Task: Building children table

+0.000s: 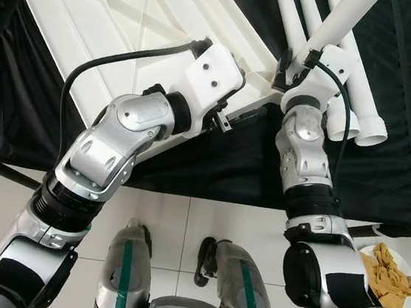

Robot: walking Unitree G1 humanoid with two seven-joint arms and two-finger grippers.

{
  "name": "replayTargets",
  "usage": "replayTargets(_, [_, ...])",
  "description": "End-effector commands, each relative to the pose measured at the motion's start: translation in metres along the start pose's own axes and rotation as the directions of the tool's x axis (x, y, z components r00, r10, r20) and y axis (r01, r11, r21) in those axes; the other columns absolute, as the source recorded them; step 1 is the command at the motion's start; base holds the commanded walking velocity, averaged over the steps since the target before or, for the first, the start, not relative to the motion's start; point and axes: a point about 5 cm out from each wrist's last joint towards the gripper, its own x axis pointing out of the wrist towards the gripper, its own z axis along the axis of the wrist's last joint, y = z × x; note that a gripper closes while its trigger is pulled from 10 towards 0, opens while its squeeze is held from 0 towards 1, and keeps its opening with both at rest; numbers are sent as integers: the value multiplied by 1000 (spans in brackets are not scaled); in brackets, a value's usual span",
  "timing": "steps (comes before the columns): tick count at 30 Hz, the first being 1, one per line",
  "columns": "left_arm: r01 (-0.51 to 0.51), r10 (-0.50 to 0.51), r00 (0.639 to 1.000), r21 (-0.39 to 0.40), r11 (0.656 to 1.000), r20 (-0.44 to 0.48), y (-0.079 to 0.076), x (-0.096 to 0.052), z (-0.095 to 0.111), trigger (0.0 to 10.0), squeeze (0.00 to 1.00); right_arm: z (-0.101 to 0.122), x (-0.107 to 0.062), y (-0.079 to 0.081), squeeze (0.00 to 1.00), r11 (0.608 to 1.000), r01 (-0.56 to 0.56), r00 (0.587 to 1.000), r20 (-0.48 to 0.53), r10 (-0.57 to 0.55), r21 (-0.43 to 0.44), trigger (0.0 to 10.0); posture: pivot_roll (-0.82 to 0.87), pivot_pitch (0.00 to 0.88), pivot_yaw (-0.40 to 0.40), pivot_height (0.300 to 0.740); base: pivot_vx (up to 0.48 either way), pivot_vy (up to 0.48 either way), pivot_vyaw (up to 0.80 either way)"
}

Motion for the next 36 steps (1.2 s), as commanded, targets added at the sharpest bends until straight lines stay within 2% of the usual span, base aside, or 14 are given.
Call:
replayTargets(1, [10,-10,1000,14,1000,4,-2,1,2,10000,0,-3,0,-1,0,1000,-28,1000,-14,28,8,10000,86,75,-53,740,0,0,0])
replayTargets(4, [9,-9,1000,15,1000,6,-1,1,3,10000,0,-2,2,-3,0,989,-147,989,-11,147,1,10000,85,76,-55,740,0,0,0])
replayTargets(5, [9,-9,1000,15,1000,6,-1,1,3,10000,0,-2,2,-3,0,989,-147,989,-11,147,1,10000,85,76,-55,740,0,0,0])
replayTargets(8, [6,-6,1000,16,1000,6,0,1,3,10000,0,-1,3,-5,0,964,-265,964,-12,265,-14,10000,85,78,-58,740,0,0,0])
replayTargets(13, [3,-3,1000,15,1000,6,0,1,3,10000,0,2,4,-7,0,948,-317,949,-2,317,-18,10000,85,78,-58,740,0,0,0])
replayTargets(15, [0,0,1000,15,1000,6,1,1,3,10000,0,5,5,-11,0,921,-388,921,4,388,-36,10000,87,79,-60,740,0,0,0])
replayTargets(36, [-6,6,1000,19,1000,6,2,0,3,10000,0,17,13,-44,0,849,-521,853,-2,523,-86,10000,85,80,-54,740,0,0,0])
